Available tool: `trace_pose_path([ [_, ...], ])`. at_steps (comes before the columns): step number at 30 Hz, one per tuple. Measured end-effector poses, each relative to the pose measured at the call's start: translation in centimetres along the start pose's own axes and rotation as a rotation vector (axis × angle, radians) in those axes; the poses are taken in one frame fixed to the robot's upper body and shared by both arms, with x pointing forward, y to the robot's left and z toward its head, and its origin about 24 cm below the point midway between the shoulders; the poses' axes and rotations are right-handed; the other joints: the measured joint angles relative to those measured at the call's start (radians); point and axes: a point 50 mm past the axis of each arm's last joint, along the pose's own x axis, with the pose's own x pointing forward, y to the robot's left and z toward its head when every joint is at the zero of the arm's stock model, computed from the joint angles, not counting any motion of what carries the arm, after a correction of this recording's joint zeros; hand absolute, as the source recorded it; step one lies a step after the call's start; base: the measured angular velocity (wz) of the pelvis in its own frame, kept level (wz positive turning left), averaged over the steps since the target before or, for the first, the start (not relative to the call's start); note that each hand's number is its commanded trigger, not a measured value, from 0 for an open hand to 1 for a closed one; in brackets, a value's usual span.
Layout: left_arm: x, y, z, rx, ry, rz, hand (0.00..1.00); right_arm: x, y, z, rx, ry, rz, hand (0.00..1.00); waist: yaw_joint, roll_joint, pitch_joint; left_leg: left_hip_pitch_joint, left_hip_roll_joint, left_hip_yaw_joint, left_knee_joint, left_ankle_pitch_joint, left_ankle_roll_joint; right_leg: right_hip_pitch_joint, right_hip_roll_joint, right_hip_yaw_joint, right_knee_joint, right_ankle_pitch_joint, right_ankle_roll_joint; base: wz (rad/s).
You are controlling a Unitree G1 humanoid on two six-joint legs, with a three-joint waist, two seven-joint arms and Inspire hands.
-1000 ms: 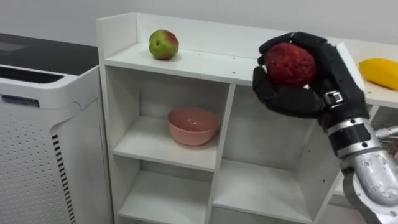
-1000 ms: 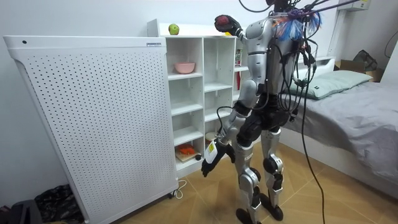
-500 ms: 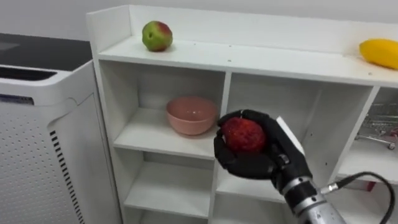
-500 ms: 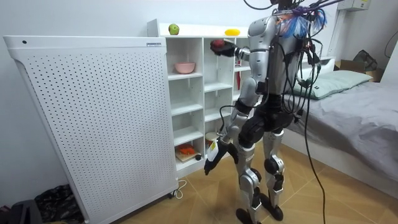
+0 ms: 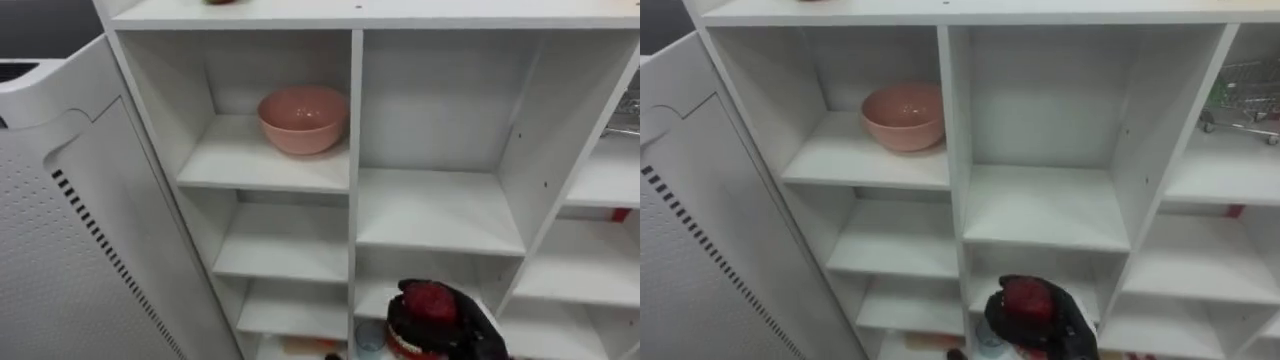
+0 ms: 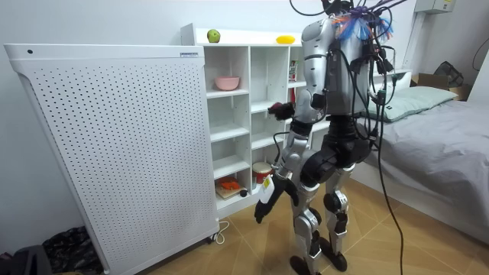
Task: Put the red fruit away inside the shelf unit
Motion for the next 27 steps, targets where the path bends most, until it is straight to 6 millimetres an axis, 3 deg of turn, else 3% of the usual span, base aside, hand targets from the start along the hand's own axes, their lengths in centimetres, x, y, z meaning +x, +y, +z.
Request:
trace_pose_path([
  [6, -0.2, -1.0, 0.4, -0.052, 0.002, -0.02, 0.0, 1.0, -1.8, 0.3, 0.276, 0.034, -0.114, 1.0, 0.024, -0.003, 0.0041, -0.159, 0.0, 0.021, 0.093, 0.005, -0.003, -0.173, -0.019, 0.023, 0.111, -0.023, -0.022, -0.02],
  [11, -0.3, -1.3, 0.9, -0.061, -0.015, -0.024, 0.0, 1.8, -2.5, 2.0, 0.566, -0.002, -0.16, 1.0, 0.026, -0.015, 0.0067, -0.274, -0.003, 0.025, 0.139, 0.018, -0.007, -0.297, -0.032, 0.025, 0.175, -0.028, -0.033, 0.04],
  [17, -0.3, -1.3, 1.1, -0.147, -0.008, -0.023, 0.0, 2.5, -4.4, 4.1, 0.712, -0.033, -0.211, 1.0, 0.038, -0.026, 0.0054, -0.349, 0.003, 0.022, 0.17, 0.021, -0.011, -0.366, -0.032, 0.018, 0.199, -0.022, -0.049, 0.04],
  [21, -0.3, -1.2, 1.2, -0.183, -0.007, -0.023, 0.0, 2.9, -6.0, 5.6, 0.782, -0.069, -0.263, 1.0, 0.059, -0.027, 0.0058, -0.367, 0.004, 0.023, 0.183, 0.021, -0.011, -0.382, -0.032, 0.019, 0.206, -0.022, -0.05, -0.01],
  [27, -0.3, -0.4, 1.6, -0.178, -0.043, 0.001, 0.0, 3.8, -5.6, 9.2, 0.981, -0.157, -0.231, 1.0, 0.069, -0.03, 0.0049, -0.413, 0.003, 0.024, 0.212, 0.018, -0.008, -0.422, -0.041, 0.012, 0.233, -0.026, -0.049, 0.05],
])
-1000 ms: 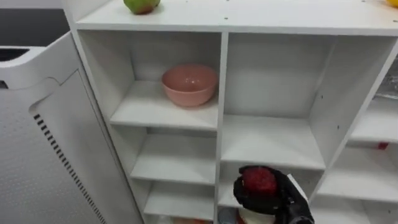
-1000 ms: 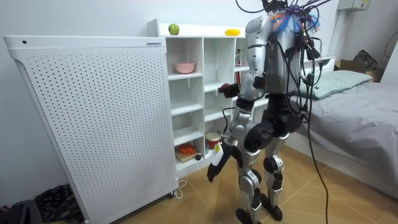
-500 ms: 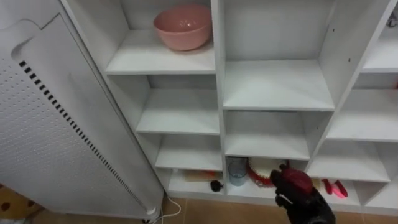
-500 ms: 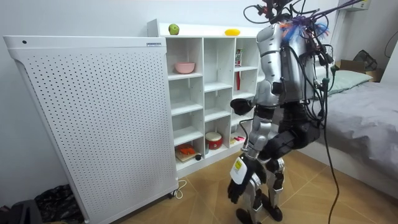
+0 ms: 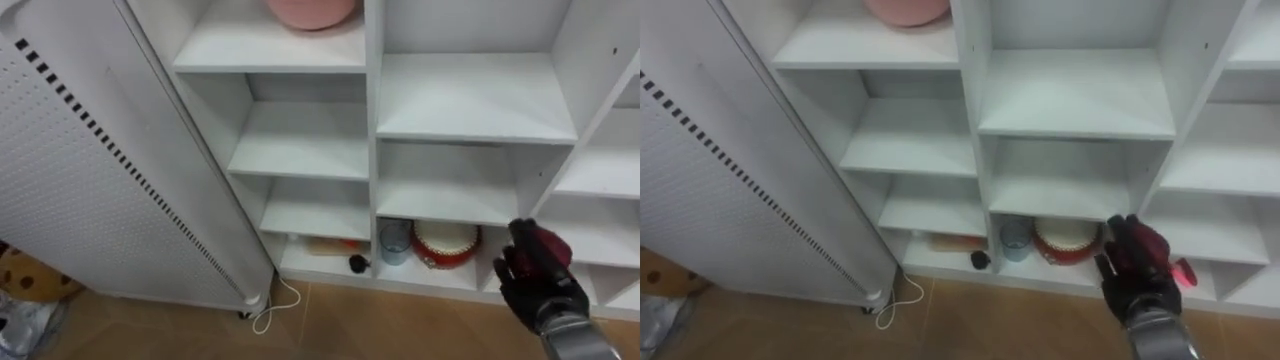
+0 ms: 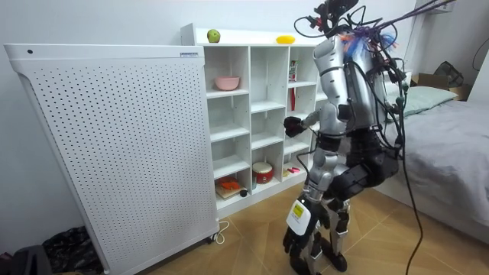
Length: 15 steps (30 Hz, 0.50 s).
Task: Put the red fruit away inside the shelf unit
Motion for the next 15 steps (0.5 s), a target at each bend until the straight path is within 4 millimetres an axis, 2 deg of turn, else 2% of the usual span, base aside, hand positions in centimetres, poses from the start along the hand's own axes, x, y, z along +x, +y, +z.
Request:
trace_pose_path([
  [7, 0.0, 0.3, 0.1, 0.003, -0.008, 0.018, 0.0, 0.5, 3.4, 1.2, 0.064, -0.027, 0.073, 1.0, 0.019, 0.0, -0.0013, -0.056, -0.002, -0.001, 0.04, -0.005, 0.008, -0.05, -0.009, -0.001, 0.033, -0.005, 0.002, 0.02],
  [15, 0.1, 1.2, 0.3, 0.013, -0.031, 0.041, 0.0, 0.6, 4.3, 3.2, 0.072, -0.077, 0.088, 1.0, 0.037, 0.0, -0.0017, -0.082, -0.008, -0.006, 0.055, -0.005, 0.009, -0.069, -0.025, -0.018, 0.053, -0.013, 0.001, 0.07],
])
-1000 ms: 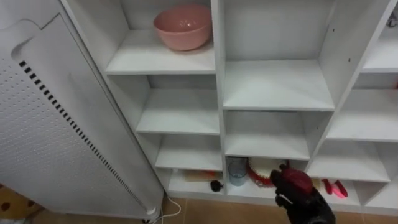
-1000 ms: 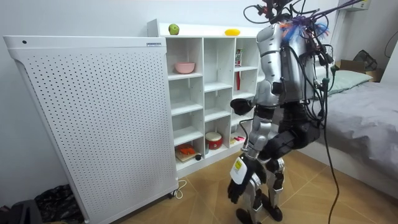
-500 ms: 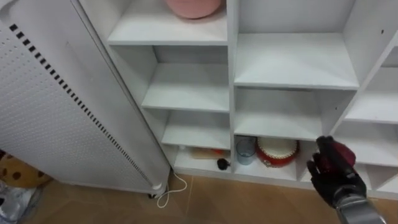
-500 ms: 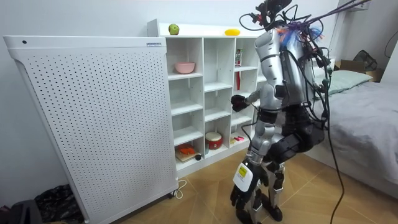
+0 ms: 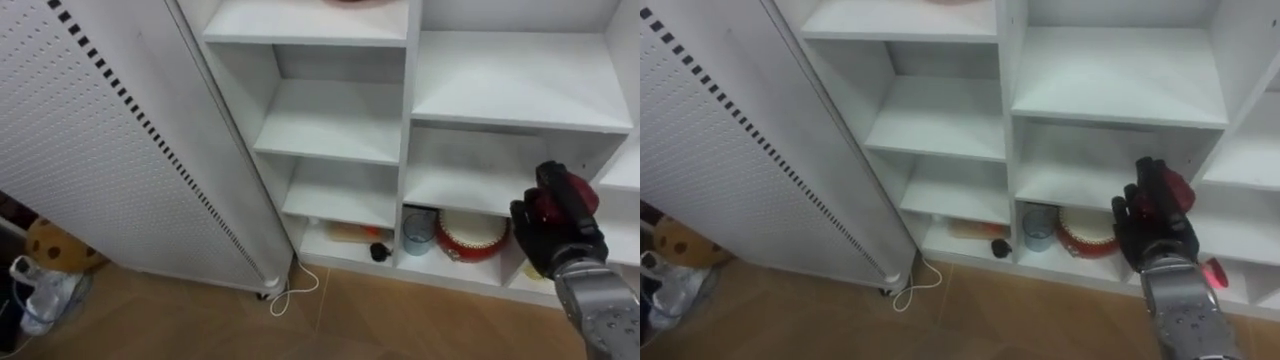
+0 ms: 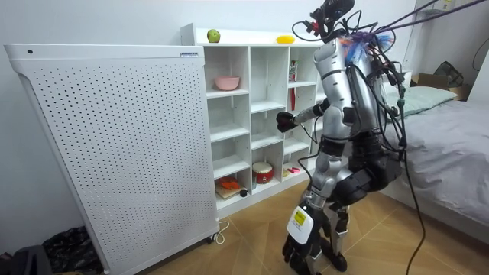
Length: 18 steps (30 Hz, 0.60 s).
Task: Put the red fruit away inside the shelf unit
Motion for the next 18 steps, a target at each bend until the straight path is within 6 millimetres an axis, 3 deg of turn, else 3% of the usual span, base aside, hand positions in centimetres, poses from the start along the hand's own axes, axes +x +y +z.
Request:
trace_pose_path([
  [5, 0.0, 0.8, -0.9, 0.021, 0.02, 0.017, 0.0, 0.1, 0.0, 0.5, -0.005, -0.011, -0.038, 1.0, 0.0, -0.001, -0.0002, -0.01, 0.004, 0.023, 0.003, 0.0, 0.005, -0.013, -0.014, -0.005, 0.02, -0.013, -0.002, 0.08],
  [6, 0.0, 0.9, -1.0, 0.022, 0.02, 0.02, 0.0, 0.1, 0.0, 0.5, -0.004, -0.012, -0.042, 0.95, 0.0, -0.002, -0.0003, -0.011, 0.004, 0.023, 0.004, 0.0, 0.005, -0.014, -0.015, -0.006, 0.022, -0.014, -0.003, 0.11],
  [7, 0.0, 1.1, -0.9, 0.023, 0.016, 0.023, 0.0, 0.1, 0.1, 0.5, -0.003, -0.012, -0.05, 0.2, 0.002, -0.002, -0.0004, -0.015, 0.004, 0.024, 0.007, 0.0, 0.005, -0.018, -0.018, -0.009, 0.028, -0.017, -0.004, 0.1],
  [8, 0.0, 1.1, -0.7, 0.021, 0.008, 0.025, 0.0, 0.1, 0.4, 0.5, 0.0, -0.011, -0.056, 0.0, 0.002, -0.002, -0.0007, -0.022, 0.005, 0.024, 0.012, 0.0, 0.005, -0.024, -0.019, -0.011, 0.033, -0.019, -0.005, 0.09],
  [18, -0.4, 1.4, -0.6, 0.036, -0.028, 0.031, 0.0, 0.2, 0.9, 0.5, 0.007, -0.014, -0.131, 0.0, 0.002, -0.002, -0.001, -0.04, 0.006, 0.015, 0.043, -0.002, 0.007, -0.024, -0.029, -0.033, 0.057, -0.029, -0.007, 0.07],
])
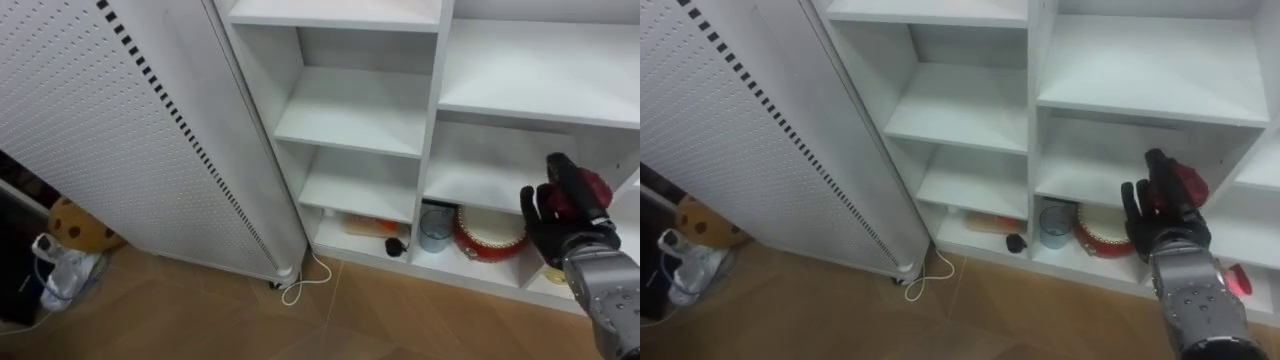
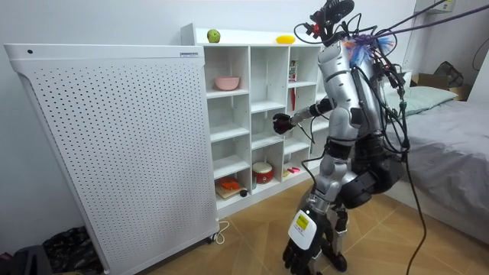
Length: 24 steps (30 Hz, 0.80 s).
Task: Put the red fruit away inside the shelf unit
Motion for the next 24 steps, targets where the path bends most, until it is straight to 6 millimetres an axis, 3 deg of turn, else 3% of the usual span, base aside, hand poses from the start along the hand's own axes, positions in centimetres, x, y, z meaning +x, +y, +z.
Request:
trace_pose_path([
  [7, -0.8, -0.4, -0.7, -0.009, -0.009, -0.002, 0.0, 0.0, -0.2, 0.5, -0.012, -0.014, -0.05, 0.0, 0.002, -0.001, -0.0004, -0.013, -0.002, -0.007, 0.018, -0.008, 0.003, -0.005, -0.005, -0.005, 0.011, -0.008, 0.003, 0.02],
  [24, -0.9, 0.7, -1.7, 0.013, 0.007, 0.036, 0.0, 0.0, -0.5, 1.2, -0.1, -0.045, -0.119, 0.0, -0.001, -0.038, -0.0008, -0.025, -0.001, -0.006, 0.031, -0.006, 0.006, -0.02, -0.007, -0.003, 0.029, -0.013, 0.004, 0.0],
])
